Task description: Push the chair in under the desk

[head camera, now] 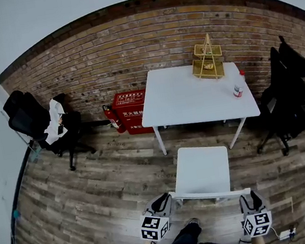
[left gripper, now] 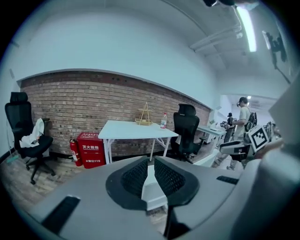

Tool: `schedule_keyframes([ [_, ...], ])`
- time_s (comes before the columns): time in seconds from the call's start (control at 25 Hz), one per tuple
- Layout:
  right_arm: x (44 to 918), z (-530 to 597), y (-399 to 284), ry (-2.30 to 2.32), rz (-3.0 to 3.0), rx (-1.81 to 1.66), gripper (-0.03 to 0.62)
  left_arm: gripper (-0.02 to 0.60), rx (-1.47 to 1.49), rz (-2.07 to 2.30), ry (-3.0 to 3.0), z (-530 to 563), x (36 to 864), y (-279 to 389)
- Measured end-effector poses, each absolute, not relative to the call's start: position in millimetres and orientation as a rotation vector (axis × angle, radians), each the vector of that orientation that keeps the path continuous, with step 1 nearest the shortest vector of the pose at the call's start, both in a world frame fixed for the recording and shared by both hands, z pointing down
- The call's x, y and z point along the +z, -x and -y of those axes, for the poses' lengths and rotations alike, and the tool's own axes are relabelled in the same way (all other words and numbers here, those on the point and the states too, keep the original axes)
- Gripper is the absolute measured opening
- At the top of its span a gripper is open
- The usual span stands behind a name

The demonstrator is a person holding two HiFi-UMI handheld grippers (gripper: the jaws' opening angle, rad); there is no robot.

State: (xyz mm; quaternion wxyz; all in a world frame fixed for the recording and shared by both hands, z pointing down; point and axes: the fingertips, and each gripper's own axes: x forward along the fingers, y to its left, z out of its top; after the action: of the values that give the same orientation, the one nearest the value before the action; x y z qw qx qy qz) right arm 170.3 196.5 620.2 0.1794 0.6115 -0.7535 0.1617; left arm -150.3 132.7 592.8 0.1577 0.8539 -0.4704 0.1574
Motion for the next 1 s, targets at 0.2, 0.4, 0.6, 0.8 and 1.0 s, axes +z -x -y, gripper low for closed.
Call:
schedule_keyframes([
  [0.2,623.2,-190.1,-167.2,-1.716,2.126,0.486,0.209,0.106,0.482,1.226,-2.490,-126.1,604.9,147.3],
  [0.4,621.1,-189.2,-165.4,-1.651,2.142,0.461,0.213,0.169,0.520,1.093,-2.543,-121.6,611.2,145.1],
  [0.6,628.9,-190.8,-168.1,-1.537,2.217,0.484,0.273,0.215,0.618,0.996,-2.584,-121.0,623.3,141.3],
  [0.8,630.6,-191.9,-166.8,-1.483,2.248,0.494,0.287,0.230,0.568,0.961,-2.582,-120.8,620.9,134.9],
  [1.0,631.6,-188.7,-168.2,-1.447,2.262,0.502,0.309,0.261,0.595,0.917,-2.589,-123.1,624.5,127.7],
])
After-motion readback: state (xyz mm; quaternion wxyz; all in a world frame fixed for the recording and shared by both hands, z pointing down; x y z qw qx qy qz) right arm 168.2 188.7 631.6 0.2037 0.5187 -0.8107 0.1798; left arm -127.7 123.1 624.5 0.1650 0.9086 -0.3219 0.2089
